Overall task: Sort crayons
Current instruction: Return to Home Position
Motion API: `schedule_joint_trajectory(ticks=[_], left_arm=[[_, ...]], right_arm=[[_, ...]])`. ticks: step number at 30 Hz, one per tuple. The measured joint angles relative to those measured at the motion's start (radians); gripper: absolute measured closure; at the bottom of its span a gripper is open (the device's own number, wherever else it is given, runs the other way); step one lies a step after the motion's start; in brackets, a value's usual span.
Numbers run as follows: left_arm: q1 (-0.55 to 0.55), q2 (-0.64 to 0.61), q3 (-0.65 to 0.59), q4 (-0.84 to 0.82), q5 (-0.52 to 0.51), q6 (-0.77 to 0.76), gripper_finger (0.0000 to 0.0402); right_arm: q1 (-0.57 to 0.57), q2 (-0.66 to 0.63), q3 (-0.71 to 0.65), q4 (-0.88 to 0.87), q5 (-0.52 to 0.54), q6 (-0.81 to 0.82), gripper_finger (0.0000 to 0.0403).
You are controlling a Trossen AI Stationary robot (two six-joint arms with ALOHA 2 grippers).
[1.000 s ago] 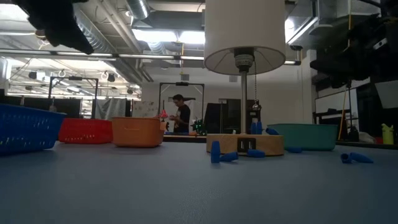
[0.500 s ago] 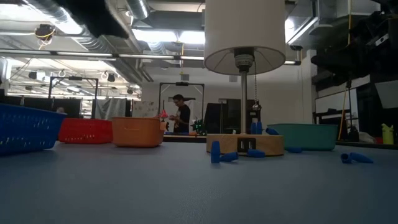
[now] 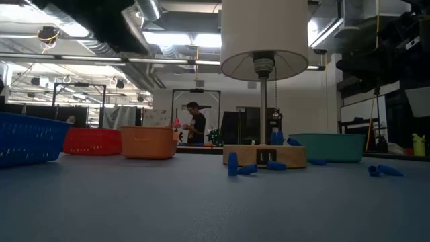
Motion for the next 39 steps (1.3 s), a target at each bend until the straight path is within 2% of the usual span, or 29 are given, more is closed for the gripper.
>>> schedule_joint_trajectory(ticks=[5,11,18,29,35,39], left_arm=[[0.066,-0.096,-0.129,0.029,0.000,-0.002,0.0401],[0.095,-0.282,-0.354,0.195,0.014,-0.011,0.0401],[0.095,-0.503,-0.546,0.313,0.142,-0.021,0.0401],[0.094,-0.781,-0.624,0.312,0.169,0.020,0.0401],[0.094,-0.861,-0.624,0.310,0.195,0.031,0.0401],[0.094,-0.861,-0.625,0.326,0.195,0.032,0.0401]], right_arm=[[0.000,0.000,0.000,0.000,0.000,0.000,0.0393],[0.000,0.000,0.000,0.000,0.000,0.000,0.0393],[0.000,0.000,0.000,0.000,0.000,0.000,0.0393],[0.000,0.000,0.000,0.000,0.000,0.000,0.0393],[0.000,0.000,0.000,0.000,0.000,0.000,0.0393],[0.000,0.000,0.000,0.000,0.000,0.000,0.0393]])
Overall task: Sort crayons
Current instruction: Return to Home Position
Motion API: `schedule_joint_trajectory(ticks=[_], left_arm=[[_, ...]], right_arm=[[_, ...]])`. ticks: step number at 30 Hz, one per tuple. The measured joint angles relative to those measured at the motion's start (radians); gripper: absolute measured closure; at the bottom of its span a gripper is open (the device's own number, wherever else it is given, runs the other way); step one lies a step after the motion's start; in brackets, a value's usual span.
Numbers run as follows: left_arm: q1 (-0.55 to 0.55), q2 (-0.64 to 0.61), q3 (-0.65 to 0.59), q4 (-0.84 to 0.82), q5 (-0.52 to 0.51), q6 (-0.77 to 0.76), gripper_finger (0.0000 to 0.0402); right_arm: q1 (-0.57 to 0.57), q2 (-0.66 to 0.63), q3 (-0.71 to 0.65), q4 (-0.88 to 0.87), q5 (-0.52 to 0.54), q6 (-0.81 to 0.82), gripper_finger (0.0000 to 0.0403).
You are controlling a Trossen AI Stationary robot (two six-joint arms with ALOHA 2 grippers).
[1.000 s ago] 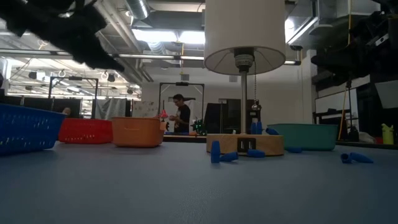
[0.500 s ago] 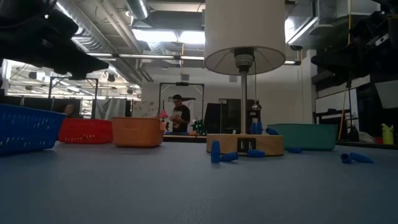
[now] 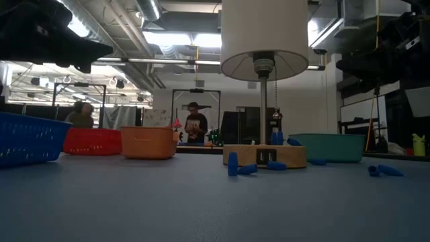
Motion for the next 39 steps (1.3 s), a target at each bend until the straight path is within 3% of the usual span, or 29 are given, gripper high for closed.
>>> schedule_joint_trajectory(ticks=[27,31,39], left_arm=[[0.000,0.000,-0.001,0.018,0.008,-0.029,0.0401],[-0.001,0.000,-0.031,0.048,0.048,-0.029,0.0402],[0.000,0.002,-0.059,0.070,0.021,-0.025,0.0402]], right_arm=[[0.000,0.000,0.000,0.000,0.000,0.000,0.0393],[0.000,0.000,0.000,0.000,0.000,0.000,0.0393],[0.000,0.000,0.000,0.000,0.000,0.000,0.0393]])
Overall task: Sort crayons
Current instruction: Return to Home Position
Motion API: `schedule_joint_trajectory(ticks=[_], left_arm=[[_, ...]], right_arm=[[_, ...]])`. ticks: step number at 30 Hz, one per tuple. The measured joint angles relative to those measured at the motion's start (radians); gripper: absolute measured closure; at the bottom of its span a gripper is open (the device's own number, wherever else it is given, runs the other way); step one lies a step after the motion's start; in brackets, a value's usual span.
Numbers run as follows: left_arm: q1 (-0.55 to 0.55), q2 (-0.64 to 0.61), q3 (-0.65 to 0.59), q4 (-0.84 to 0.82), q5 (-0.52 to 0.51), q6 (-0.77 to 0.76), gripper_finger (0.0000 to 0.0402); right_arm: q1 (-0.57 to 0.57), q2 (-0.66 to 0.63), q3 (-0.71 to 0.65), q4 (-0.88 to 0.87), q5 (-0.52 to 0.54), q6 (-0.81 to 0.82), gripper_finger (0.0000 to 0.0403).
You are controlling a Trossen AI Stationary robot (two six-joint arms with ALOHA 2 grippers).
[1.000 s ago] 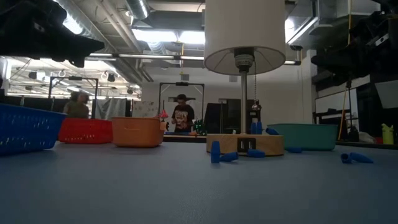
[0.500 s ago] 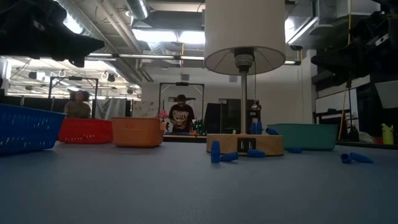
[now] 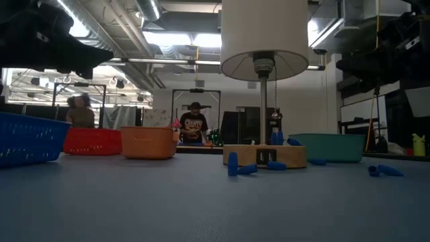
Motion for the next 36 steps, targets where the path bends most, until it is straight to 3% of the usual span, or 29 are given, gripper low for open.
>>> schedule_joint_trajectory(ticks=[36], left_arm=[[0.000,0.004,0.001,-0.039,-0.059,-0.009,0.0402]], right_arm=[[0.000,0.000,0.000,0.000,0.000,0.000,0.0393]])
